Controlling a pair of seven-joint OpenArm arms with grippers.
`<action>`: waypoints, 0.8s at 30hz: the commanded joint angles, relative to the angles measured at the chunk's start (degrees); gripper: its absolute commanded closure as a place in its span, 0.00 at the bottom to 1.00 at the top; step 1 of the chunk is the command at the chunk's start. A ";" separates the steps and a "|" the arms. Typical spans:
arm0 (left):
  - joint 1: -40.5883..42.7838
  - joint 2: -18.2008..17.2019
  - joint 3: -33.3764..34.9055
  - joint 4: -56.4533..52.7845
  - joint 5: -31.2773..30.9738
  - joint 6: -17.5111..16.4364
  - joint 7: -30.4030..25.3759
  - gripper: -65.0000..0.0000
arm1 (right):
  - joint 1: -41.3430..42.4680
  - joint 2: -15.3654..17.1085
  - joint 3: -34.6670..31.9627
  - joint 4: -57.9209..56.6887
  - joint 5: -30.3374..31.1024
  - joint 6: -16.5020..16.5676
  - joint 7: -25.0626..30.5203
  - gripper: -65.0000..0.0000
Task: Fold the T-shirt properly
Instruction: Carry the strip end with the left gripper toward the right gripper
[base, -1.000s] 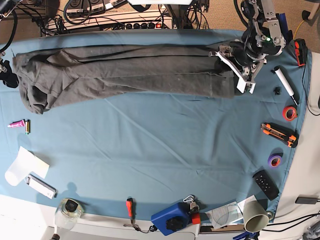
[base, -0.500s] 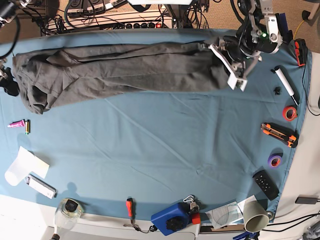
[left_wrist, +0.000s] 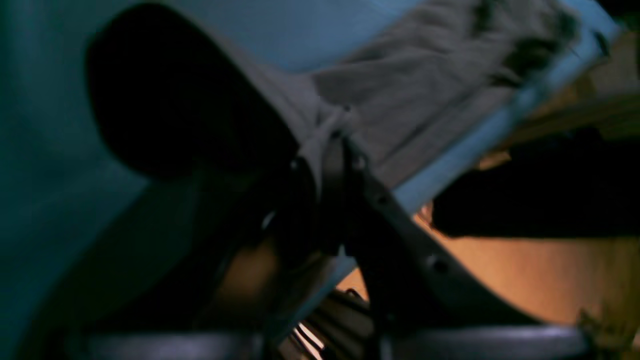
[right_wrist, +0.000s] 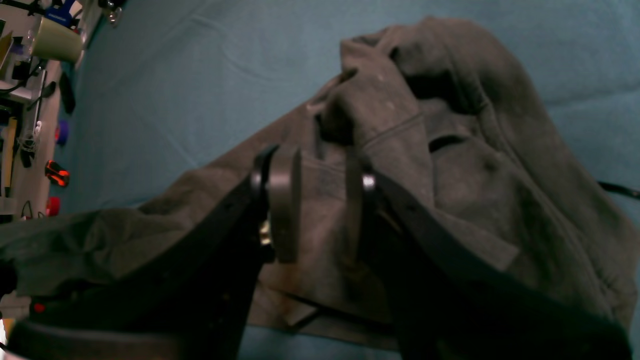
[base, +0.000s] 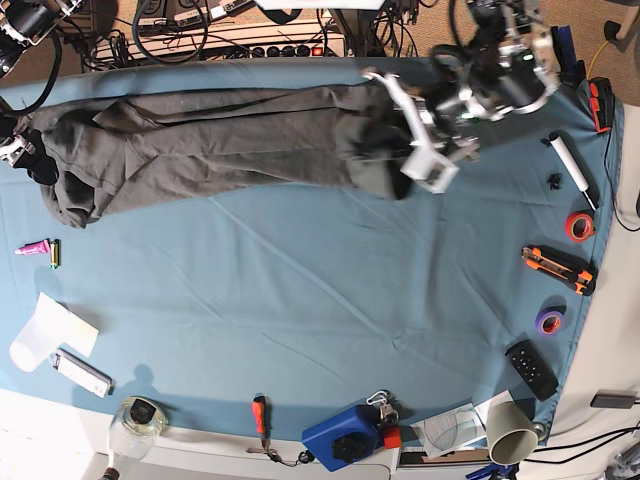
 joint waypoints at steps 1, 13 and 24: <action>-1.07 0.17 2.73 1.01 0.96 0.59 -2.05 1.00 | 0.46 1.64 0.39 0.92 1.44 0.08 1.17 0.75; -9.16 8.44 27.56 -5.92 20.37 5.40 -5.70 1.00 | 0.46 1.62 0.39 0.92 -5.62 0.08 2.25 0.75; -18.32 11.04 34.53 -19.52 22.23 5.64 -6.80 1.00 | 0.46 1.62 0.39 0.92 -5.60 0.08 2.36 0.75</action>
